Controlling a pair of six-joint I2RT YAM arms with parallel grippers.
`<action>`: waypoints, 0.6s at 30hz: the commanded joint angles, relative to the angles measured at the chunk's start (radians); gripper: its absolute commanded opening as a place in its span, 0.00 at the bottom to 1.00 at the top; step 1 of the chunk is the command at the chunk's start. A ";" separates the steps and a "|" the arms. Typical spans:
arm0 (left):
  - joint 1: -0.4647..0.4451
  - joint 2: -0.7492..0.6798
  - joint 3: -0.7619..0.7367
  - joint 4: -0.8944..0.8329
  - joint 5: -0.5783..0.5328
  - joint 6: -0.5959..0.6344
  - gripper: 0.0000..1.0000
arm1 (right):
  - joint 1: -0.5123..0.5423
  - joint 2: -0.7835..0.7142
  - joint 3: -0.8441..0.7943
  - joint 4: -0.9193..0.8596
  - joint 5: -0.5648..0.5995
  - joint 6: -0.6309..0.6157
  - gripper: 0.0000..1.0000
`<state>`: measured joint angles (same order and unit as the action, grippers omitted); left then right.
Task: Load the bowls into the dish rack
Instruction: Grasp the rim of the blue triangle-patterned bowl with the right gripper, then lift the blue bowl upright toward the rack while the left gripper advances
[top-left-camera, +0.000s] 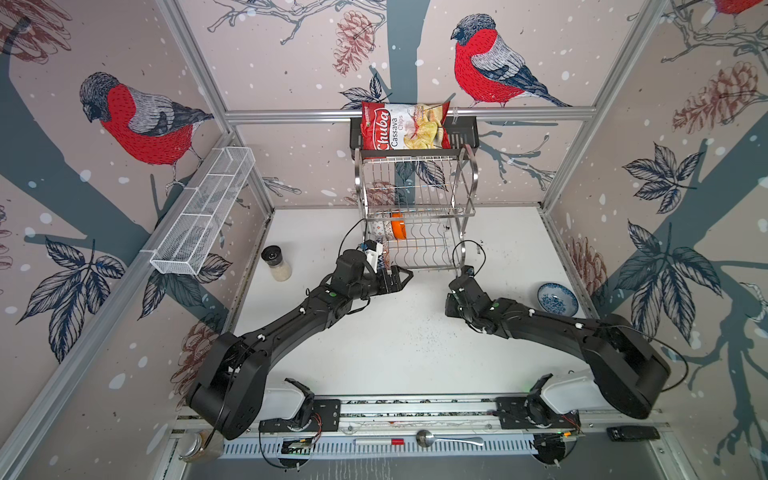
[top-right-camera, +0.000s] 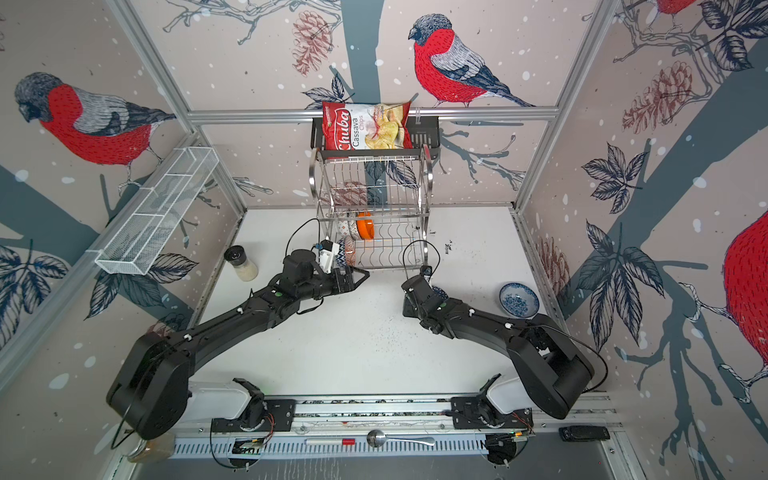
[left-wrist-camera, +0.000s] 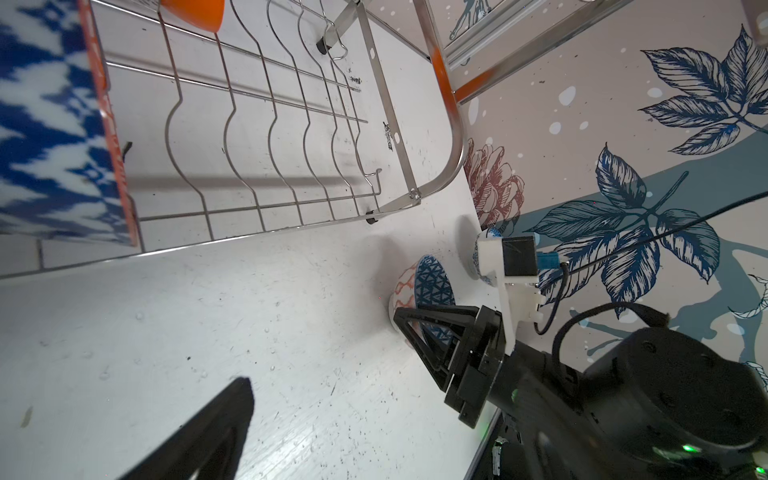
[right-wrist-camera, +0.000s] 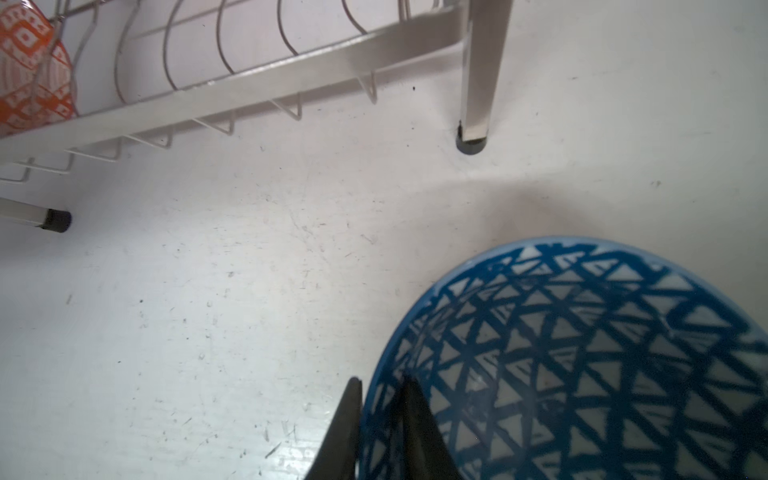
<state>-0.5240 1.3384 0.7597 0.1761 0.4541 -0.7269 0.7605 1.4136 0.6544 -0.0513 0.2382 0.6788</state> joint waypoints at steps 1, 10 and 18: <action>0.006 -0.005 0.003 0.009 0.011 0.009 0.98 | 0.001 -0.008 -0.006 0.037 -0.059 0.003 0.15; 0.021 -0.008 0.019 -0.035 0.012 0.030 0.98 | 0.001 -0.065 -0.023 0.107 -0.130 0.000 0.08; 0.049 -0.027 0.033 -0.077 0.020 0.048 0.98 | -0.002 -0.145 -0.030 0.204 -0.219 -0.010 0.04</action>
<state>-0.4843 1.3205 0.7807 0.1165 0.4679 -0.7029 0.7582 1.2938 0.6235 0.0551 0.0654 0.6807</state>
